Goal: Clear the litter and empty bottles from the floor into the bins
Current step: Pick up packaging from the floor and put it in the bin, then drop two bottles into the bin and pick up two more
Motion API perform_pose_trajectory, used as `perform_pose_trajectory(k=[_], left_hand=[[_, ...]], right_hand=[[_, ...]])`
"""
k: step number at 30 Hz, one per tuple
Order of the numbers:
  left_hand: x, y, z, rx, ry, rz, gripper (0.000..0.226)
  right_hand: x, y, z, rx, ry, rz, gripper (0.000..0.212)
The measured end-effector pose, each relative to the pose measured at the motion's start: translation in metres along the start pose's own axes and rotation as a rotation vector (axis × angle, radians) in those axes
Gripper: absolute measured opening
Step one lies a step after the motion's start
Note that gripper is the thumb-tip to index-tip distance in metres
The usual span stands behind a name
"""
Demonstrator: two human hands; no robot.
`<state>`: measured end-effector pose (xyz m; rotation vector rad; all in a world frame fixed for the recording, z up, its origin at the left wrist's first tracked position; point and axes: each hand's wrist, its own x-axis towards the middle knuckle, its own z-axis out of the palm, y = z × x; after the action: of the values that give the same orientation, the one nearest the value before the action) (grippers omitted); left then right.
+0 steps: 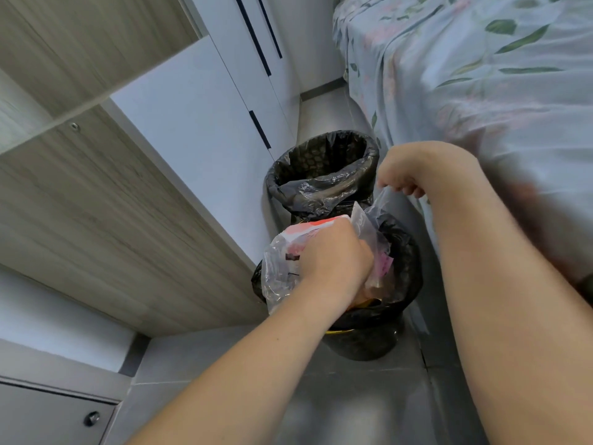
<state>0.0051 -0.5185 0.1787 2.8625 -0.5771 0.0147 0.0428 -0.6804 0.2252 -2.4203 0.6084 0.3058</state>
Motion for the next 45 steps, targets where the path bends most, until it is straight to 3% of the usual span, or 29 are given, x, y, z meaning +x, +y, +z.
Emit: perform_pose_trajectory(k=[3, 6, 8, 12, 15, 18, 20, 23, 27, 31, 33, 35, 40, 45], left_hand=[[-0.005, 0.001, 0.001, -0.021, 0.127, 0.016, 0.003], [-0.013, -0.006, 0.006, 0.031, 0.204, 0.111, 0.002], [-0.013, -0.013, 0.015, 0.092, 0.130, 0.111, 0.011], [-0.006, -0.014, 0.031, 0.179, -0.222, -0.006, 0.032], [-0.001, -0.010, 0.034, 0.093, -0.366, -0.085, 0.035], [0.004, -0.012, 0.029, -0.008, -0.451, -0.195, 0.032], [0.005, -0.017, 0.021, 0.009, -0.402, -0.171, 0.031], [0.001, -0.027, -0.001, 0.108, -0.324, -0.056, 0.023], [-0.014, -0.045, -0.040, 0.096, -0.317, -0.021, 0.030], [-0.028, -0.080, -0.072, 0.097, -0.026, -0.031, 0.021], [-0.038, -0.107, -0.081, 0.111, 0.075, -0.060, 0.022], [-0.051, -0.142, -0.086, 0.148, 0.108, -0.095, 0.021], [-0.094, -0.249, -0.091, 0.156, 0.065, -0.299, 0.030], [-0.167, -0.362, -0.088, 0.119, -0.014, -0.493, 0.029]], right_hand=[[0.006, 0.003, 0.002, 0.015, 0.036, -0.086, 0.029], [0.010, 0.008, 0.011, 0.071, -0.030, -0.060, 0.034], [0.009, 0.008, 0.016, 0.072, -0.089, -0.057, 0.033], [0.009, 0.006, 0.024, 0.113, -0.178, -0.077, 0.024], [0.013, 0.005, 0.026, 0.104, -0.147, -0.079, 0.005], [0.005, 0.001, 0.024, 0.081, -0.102, -0.066, 0.013], [0.001, 0.000, 0.022, -0.034, -0.040, -0.120, 0.018], [0.008, 0.000, 0.016, 0.004, 0.070, -0.147, 0.012], [0.006, -0.021, 0.014, 0.098, 0.158, -0.241, 0.018], [-0.019, -0.060, 0.022, 0.132, 0.217, -0.390, 0.014], [-0.033, -0.082, 0.033, 0.107, 0.185, -0.453, 0.014], [-0.047, -0.102, 0.044, 0.063, 0.161, -0.532, 0.031], [-0.088, -0.150, 0.086, -0.034, 0.044, -0.676, 0.043], [-0.149, -0.222, 0.178, -0.268, -0.140, -0.946, 0.049]])
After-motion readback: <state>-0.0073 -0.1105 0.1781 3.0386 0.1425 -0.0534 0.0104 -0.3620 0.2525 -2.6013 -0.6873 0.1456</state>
